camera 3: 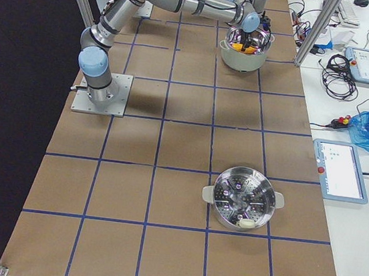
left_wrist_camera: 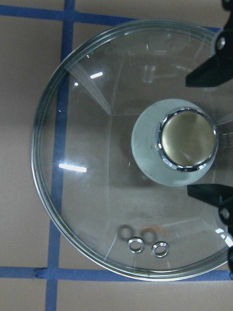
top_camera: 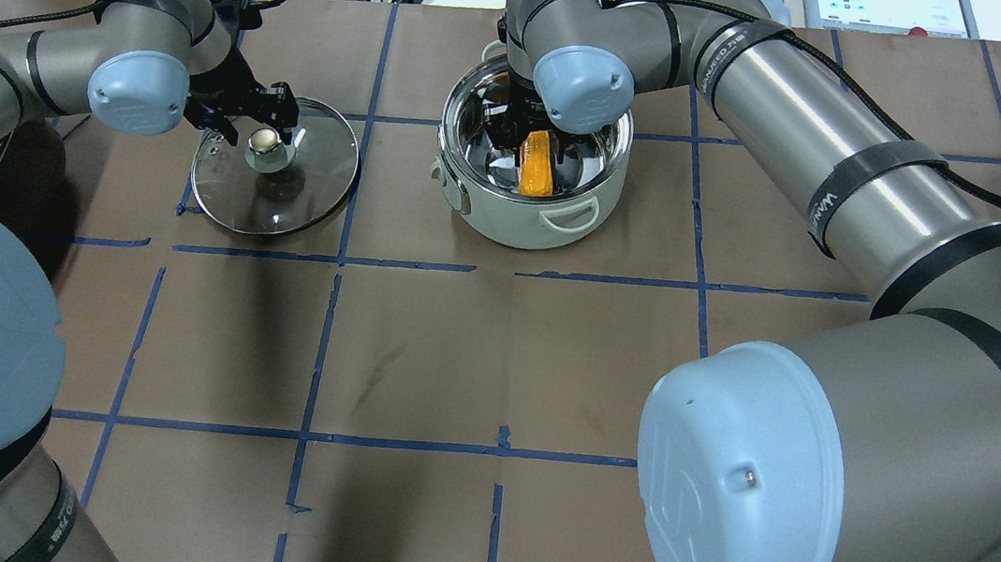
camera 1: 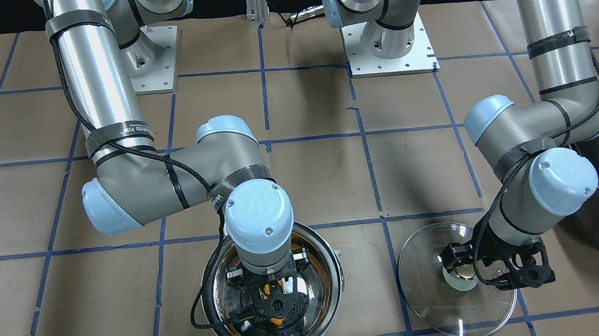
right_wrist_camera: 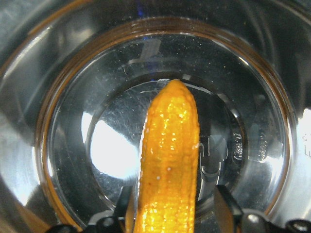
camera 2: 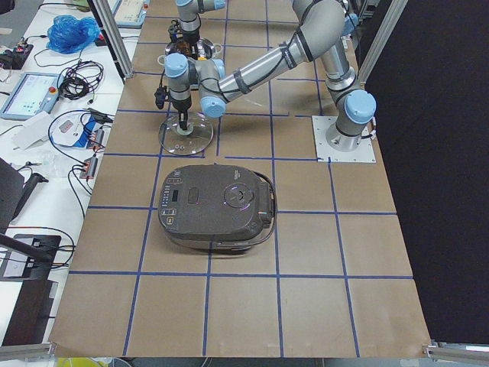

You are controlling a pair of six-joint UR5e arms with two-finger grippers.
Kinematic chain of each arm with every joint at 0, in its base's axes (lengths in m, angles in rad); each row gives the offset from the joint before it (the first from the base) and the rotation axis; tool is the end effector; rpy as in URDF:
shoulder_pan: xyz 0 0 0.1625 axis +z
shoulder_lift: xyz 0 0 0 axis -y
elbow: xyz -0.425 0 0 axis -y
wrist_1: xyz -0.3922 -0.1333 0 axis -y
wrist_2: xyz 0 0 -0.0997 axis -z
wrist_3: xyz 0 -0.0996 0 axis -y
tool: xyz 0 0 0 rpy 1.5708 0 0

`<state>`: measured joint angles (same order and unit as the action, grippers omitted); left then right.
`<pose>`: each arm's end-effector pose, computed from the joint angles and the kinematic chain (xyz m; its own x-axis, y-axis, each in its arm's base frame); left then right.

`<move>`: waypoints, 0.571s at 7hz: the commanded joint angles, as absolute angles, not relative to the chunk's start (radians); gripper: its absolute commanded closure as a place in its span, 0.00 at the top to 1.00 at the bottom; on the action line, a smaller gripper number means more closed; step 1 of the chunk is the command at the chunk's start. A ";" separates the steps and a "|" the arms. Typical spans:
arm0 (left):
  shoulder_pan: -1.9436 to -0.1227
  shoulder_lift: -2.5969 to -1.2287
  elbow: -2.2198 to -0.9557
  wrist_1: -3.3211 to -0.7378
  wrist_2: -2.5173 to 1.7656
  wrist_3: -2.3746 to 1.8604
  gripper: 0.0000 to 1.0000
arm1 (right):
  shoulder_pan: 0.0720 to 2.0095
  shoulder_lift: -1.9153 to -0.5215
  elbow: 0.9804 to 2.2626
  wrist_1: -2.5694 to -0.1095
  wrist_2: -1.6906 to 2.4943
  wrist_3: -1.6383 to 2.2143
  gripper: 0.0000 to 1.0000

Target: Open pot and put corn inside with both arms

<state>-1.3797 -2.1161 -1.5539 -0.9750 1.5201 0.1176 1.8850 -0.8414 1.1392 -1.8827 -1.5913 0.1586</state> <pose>-0.0095 -0.6795 0.2356 -0.9966 -0.0701 0.0423 -0.0731 0.9947 -0.0728 0.3595 -0.6815 0.2661 -0.9878 -0.1547 0.0180 -0.1550 0.9878 -0.0172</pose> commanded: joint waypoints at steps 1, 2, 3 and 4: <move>-1.388 -2.087 -1.527 -1.018 1.529 0.106 1.00 | 1.879 -0.905 1.112 -1.856 -1.597 0.153 0.97; -1.410 -2.013 -1.510 -1.154 1.575 0.103 1.00 | 1.867 -0.990 1.129 -1.794 -1.597 0.150 0.97; -1.436 -1.923 -1.497 -1.281 1.600 0.097 1.00 | 1.849 -1.059 1.155 -1.734 -1.600 0.147 0.97; -1.472 -1.845 -1.480 -1.396 1.603 0.089 1.00 | 1.798 -1.153 1.211 -1.720 -1.597 0.144 0.96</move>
<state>-1.4349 -1.9375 -1.4991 -1.2592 1.5886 0.0971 1.8428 -1.0520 1.1601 -1.7561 -1.5981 0.1479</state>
